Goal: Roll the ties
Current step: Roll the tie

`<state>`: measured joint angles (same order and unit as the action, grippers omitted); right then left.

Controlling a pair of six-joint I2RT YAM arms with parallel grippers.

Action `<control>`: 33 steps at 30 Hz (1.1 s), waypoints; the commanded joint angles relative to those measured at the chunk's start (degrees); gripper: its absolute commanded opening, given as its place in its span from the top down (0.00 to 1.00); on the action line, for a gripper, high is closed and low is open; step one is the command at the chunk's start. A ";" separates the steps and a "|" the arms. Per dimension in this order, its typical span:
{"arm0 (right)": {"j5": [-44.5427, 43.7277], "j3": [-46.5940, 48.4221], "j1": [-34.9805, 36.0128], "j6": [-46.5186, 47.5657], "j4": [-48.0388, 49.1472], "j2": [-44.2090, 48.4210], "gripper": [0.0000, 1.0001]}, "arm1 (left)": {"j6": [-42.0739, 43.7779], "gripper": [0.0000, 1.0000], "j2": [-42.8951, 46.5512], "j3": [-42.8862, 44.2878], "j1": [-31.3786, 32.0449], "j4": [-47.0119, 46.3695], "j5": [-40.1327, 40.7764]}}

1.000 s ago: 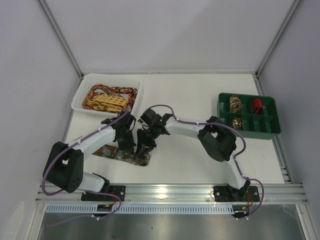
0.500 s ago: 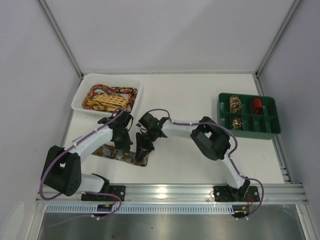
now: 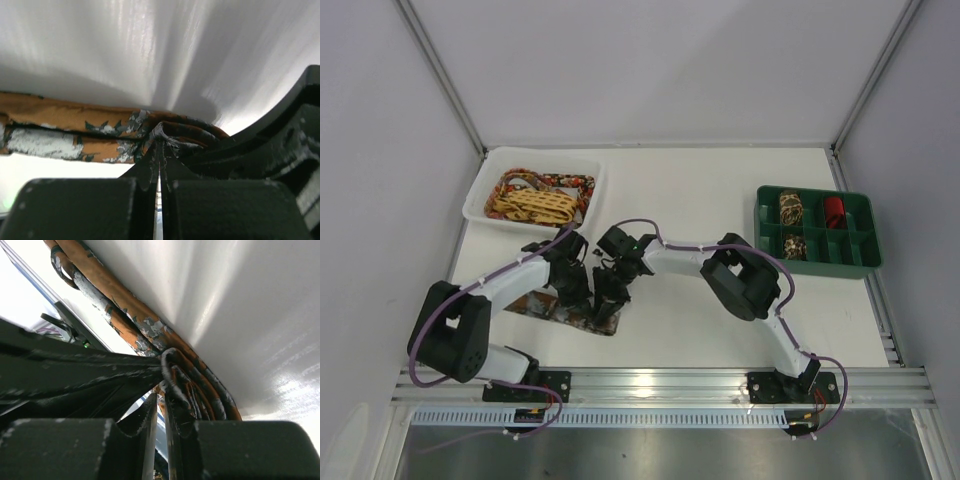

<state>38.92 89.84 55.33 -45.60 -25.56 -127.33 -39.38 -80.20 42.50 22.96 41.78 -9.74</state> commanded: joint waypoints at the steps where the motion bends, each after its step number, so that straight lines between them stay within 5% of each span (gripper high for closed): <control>1: -6.48 -2.30 0.30 3.33 -4.76 -1.70 0.82 | 0.88 0.99 -2.41 -1.98 0.68 -3.28 -4.50; 11: -9.47 -10.47 -2.42 5.52 -4.32 4.27 0.82 | -3.42 1.00 -10.14 1.70 9.11 -7.77 -7.58; 18: -8.60 -14.34 -1.81 6.84 -3.80 7.62 0.82 | -3.08 0.99 -11.03 5.66 9.12 -4.35 -3.98; 28: -8.42 -15.05 -1.89 7.20 -3.97 8.59 0.82 | 0.44 1.00 0.56 7.52 6.31 4.44 5.16; 33: -7.81 -12.85 -2.16 7.81 -5.55 7.97 0.81 | -1.22 1.00 7.07 3.30 7.36 7.35 2.55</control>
<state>37.71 76.69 53.39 -40.99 -26.76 -118.06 -40.47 -76.36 47.51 29.54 45.60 -7.07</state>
